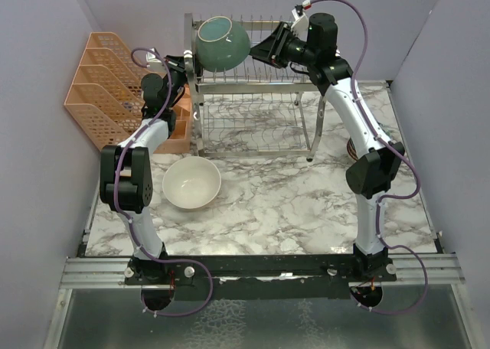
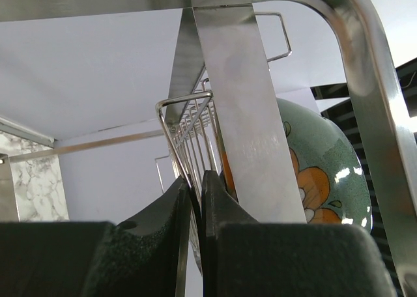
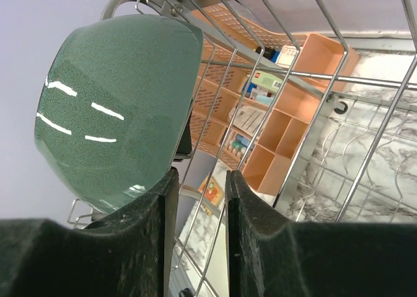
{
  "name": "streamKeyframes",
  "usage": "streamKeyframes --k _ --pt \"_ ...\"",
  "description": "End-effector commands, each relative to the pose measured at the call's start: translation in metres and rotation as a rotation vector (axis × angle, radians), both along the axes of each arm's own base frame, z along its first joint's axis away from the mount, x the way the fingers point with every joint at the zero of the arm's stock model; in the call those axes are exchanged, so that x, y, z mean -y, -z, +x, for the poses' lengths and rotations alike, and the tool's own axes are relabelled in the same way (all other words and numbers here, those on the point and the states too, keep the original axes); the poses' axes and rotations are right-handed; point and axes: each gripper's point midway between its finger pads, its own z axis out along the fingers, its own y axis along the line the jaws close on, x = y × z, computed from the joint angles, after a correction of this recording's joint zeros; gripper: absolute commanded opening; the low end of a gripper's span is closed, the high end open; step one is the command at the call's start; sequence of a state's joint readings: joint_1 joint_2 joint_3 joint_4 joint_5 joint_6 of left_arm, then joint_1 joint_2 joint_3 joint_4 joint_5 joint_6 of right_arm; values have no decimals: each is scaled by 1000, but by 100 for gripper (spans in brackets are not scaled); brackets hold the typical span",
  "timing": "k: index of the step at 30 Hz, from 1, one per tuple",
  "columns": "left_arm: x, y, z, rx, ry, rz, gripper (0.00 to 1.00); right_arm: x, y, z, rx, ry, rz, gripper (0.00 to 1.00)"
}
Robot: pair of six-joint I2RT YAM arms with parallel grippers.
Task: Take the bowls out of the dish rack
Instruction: Adjust the bowl in the dish rack.
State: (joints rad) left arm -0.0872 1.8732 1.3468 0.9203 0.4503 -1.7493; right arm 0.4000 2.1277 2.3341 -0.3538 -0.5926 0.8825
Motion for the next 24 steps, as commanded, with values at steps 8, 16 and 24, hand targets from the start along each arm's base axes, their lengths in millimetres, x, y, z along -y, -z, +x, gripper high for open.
streamKeyframes --k 8,16,24 --pt "78 -56 -74 300 226 106 6 -97 -41 -170 51 -823 257 27" --pt "74 -7 -77 140 253 174 33 -98 -29 -170 29 -838 260 31" --pt "62 34 -74 -14 263 241 36 -100 -25 -168 23 -840 264 28"
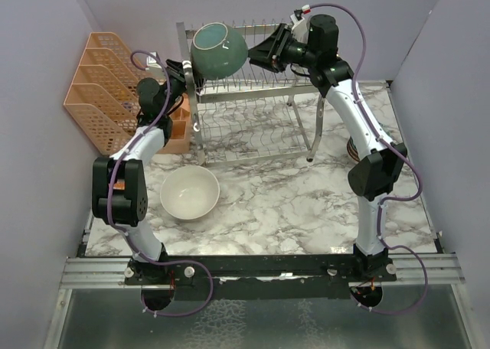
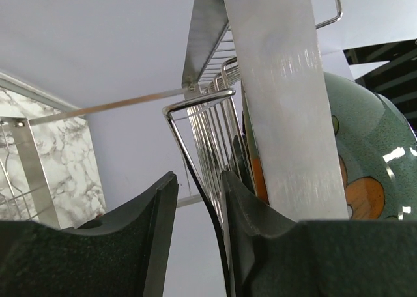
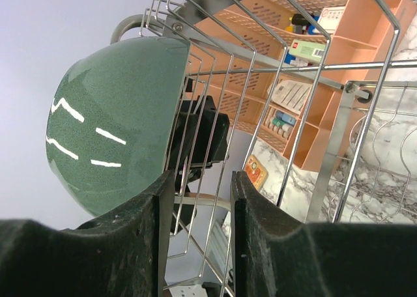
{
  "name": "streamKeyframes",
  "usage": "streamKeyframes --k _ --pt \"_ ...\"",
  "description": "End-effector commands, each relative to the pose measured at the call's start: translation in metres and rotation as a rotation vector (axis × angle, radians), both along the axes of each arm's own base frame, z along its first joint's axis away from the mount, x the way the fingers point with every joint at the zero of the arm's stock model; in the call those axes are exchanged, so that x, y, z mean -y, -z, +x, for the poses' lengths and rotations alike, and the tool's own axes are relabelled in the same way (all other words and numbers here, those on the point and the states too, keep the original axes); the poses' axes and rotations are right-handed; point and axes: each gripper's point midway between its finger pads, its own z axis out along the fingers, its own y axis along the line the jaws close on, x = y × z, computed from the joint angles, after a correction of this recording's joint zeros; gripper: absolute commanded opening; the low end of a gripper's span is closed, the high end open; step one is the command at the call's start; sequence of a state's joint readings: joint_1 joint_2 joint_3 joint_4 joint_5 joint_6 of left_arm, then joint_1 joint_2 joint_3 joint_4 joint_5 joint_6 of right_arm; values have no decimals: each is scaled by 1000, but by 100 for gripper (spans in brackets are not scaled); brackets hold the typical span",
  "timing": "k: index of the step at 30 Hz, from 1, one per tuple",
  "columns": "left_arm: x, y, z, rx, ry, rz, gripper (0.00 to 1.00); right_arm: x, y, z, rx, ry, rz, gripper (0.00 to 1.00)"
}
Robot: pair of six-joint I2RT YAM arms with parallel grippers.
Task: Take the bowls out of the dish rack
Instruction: Adjust the bowl in the dish rack.
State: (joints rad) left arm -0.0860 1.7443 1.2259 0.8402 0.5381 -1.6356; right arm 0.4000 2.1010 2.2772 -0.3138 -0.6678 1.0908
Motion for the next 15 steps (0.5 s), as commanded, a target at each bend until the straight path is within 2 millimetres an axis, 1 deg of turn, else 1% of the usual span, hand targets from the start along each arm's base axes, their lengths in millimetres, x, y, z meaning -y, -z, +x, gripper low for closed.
streamKeyframes --k 1,3,6,8,14,15 --pt "51 27 -35 -34 209 122 36 -93 -17 -149 221 -752 226 27" --pt "45 36 -29 -60 199 136 35 -94 -14 -149 215 -752 224 27" --pt "42 45 -21 -80 198 149 35 -94 -11 -147 217 -747 220 26" --pt "44 46 -15 -82 203 156 35 -94 -7 -144 218 -738 211 25" --pt "50 64 3 -115 237 176 35 -97 9 -132 212 -696 183 24" --pt "50 65 7 -115 239 178 35 -98 12 -130 206 -692 180 24"
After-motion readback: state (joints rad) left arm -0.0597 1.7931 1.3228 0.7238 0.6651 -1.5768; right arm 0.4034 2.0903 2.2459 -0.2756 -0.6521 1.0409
